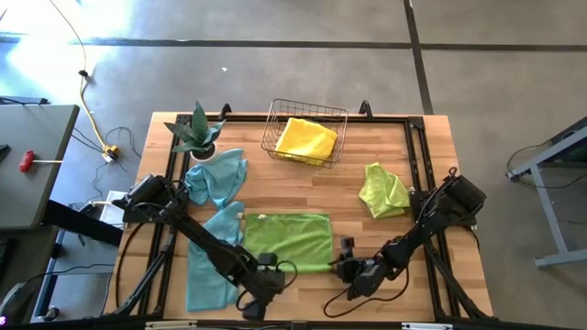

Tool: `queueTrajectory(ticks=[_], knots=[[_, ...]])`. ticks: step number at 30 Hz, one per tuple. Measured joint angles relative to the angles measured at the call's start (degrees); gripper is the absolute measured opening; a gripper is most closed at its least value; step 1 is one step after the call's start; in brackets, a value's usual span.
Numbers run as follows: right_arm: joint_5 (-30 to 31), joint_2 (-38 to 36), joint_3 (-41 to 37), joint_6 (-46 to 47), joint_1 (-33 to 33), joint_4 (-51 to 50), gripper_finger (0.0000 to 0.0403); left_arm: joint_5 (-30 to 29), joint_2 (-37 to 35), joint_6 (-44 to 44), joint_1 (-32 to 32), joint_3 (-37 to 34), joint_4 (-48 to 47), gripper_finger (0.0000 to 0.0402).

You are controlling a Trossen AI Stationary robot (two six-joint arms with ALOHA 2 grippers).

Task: Fold microfiber towels
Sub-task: Fold the green microfiber towel

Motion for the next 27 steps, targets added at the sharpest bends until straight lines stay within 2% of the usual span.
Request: queueTrajectory(ticks=[4,8,13,17,21,24,27], knots=[[0.7,0.0,-0.1,3.1,-0.1,0.6,0.0011,-7.3,0.0,5.9,0.0,0.0,5.0,0.0159],[0.2,0.0,0.2,4.7,-0.2,2.2,0.0014,-16.2,0.0,11.6,0.0,0.0,9.2,0.0159],[-1.2,-0.2,6.8,5.8,-0.2,-2.4,0.0003,-25.9,0.0,16.1,0.0,0.0,12.9,0.0159],[-3.8,-0.3,15.4,6.2,-0.6,-14.4,0.0005,-27.3,1.2,16.2,0.5,0.0,16.3,0.0159],[-5.0,-0.3,23.3,11.6,-1.9,-28.6,0.0002,-25.9,3.4,16.2,0.8,0.0,21.6,0.0159],[-5.8,-0.3,27.1,15.0,-3.1,-33.8,0.0002,-26.5,4.8,16.5,0.9,0.0,24.5,0.0159],[-7.5,-0.3,28.8,15.1,-4.2,-34.7,0.0001,-27.5,5.6,17.8,1.2,0.0,27.3,0.0159]])
